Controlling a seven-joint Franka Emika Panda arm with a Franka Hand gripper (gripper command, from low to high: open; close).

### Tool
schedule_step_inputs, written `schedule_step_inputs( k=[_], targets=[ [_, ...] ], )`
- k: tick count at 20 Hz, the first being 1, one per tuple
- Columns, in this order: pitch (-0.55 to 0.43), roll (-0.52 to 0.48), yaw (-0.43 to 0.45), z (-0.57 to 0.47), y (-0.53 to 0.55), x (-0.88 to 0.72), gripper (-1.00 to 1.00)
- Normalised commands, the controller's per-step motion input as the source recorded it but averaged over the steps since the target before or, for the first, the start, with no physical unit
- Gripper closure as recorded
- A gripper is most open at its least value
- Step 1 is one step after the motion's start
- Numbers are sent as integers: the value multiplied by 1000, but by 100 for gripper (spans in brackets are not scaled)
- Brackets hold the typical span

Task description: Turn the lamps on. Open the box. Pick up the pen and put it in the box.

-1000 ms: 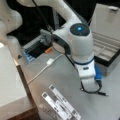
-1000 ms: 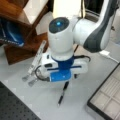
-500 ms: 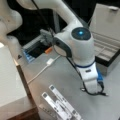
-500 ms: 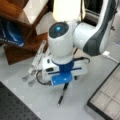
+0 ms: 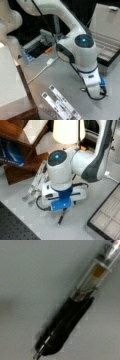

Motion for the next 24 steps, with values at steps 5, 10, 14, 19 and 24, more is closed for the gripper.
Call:
schedule_step_inputs(
  k=[5,10,14,19,24],
  targets=[
    [12,110,45,-23,-20,255,-100],
    [113,122,54,-20,-19,244,-100],
    [169,107,64,-40,-38,256,-100],
    [146,72,58,6,-56,284,-100],
    [123,46,51,31,-60,280,100]
  ],
)
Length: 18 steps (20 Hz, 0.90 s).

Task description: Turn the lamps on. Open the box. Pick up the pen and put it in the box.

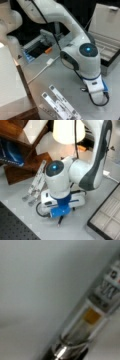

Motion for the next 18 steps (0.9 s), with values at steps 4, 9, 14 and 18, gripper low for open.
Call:
schedule_step_inputs(
  k=[4,9,14,18],
  targets=[
    [94,26,35,20,-46,277,100],
    [87,12,37,0,-61,263,100],
    [102,1,34,-26,-58,218,100],
    [129,5,39,-28,-32,137,100]
  ],
)
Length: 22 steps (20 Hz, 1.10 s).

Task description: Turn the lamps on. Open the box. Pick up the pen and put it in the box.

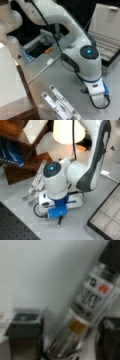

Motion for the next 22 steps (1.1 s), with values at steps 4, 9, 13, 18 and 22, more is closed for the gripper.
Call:
schedule_step_inputs(
  k=[4,9,13,18,22],
  targets=[
    [162,23,38,14,-4,94,100],
    [185,34,20,97,5,53,100],
    [204,37,-36,252,28,5,100],
    [164,32,-139,325,39,15,100],
    [100,-10,-257,287,83,14,100]
  ],
)
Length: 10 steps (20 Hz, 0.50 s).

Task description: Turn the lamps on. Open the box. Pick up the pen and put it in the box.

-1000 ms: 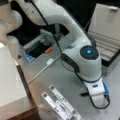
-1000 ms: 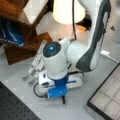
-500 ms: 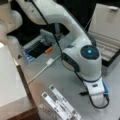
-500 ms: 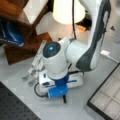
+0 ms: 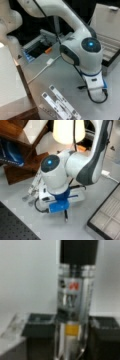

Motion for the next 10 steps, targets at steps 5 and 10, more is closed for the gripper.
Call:
schedule_step_inputs(
  k=[5,10],
  targets=[
    [120,3,-328,290,138,-45,100],
    [131,-37,-358,340,183,-59,100]
  ],
)
